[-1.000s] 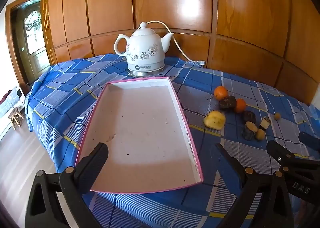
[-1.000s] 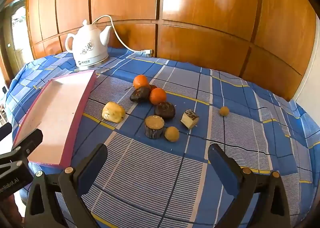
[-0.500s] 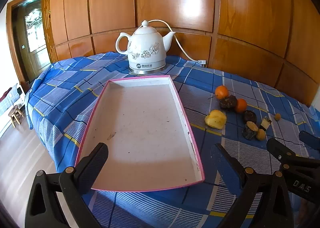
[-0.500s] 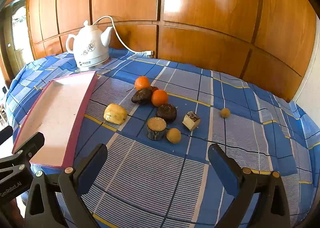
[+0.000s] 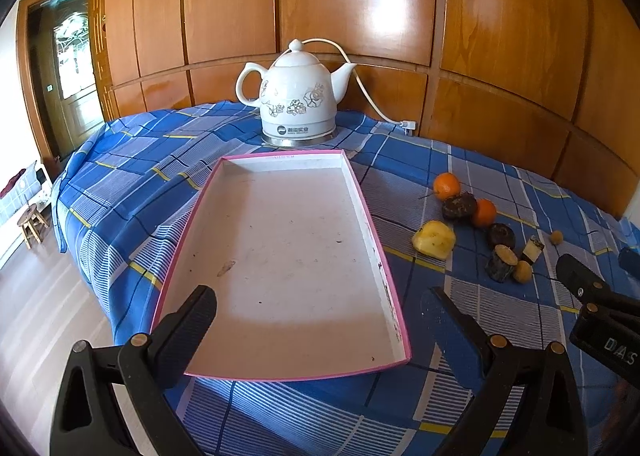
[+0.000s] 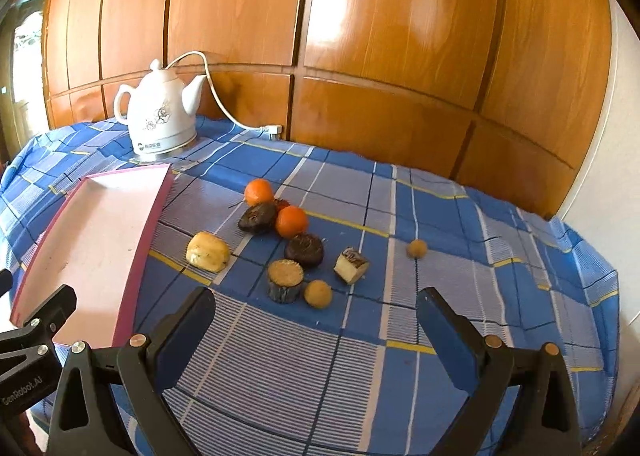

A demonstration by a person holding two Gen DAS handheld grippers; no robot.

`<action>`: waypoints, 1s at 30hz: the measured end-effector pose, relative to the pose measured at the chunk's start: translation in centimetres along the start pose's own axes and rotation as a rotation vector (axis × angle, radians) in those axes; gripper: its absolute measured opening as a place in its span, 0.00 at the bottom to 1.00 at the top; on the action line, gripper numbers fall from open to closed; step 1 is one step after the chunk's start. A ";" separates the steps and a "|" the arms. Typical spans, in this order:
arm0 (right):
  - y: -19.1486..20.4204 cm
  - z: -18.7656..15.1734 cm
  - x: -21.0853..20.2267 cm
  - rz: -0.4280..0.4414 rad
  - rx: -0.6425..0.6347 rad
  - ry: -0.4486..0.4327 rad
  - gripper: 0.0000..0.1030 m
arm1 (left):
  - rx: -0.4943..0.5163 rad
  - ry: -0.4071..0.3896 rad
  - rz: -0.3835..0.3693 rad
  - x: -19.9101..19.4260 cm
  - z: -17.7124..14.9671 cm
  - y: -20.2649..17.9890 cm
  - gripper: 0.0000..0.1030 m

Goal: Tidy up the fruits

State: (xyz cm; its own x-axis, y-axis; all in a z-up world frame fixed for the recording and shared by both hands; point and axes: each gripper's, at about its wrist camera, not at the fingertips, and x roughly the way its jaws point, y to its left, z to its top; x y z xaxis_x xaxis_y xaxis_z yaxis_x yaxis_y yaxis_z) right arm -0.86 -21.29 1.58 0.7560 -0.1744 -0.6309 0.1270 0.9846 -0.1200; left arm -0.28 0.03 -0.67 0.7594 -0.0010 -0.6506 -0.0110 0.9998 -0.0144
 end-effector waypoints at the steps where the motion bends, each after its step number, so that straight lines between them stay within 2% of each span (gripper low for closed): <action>1: 0.0 0.1 -0.1 -0.003 -0.003 -0.004 0.99 | 0.001 0.000 0.000 0.0 0.0 0.0 1.00; 6: 0.0 0.1 -0.3 -0.026 -0.013 -0.022 0.99 | -0.001 0.001 0.004 -0.1 0.0 0.0 1.00; 30: 0.4 0.2 -0.8 -0.018 -0.036 -0.045 0.99 | 0.001 0.012 -0.010 0.1 -0.1 -0.4 1.00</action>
State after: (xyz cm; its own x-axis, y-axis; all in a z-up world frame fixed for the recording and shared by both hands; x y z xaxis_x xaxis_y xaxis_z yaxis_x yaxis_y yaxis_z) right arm -1.32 -20.75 2.16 0.7821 -0.1909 -0.5932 0.1186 0.9801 -0.1590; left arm -0.26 -0.34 -0.76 0.7516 -0.0115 -0.6596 -0.0024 0.9998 -0.0201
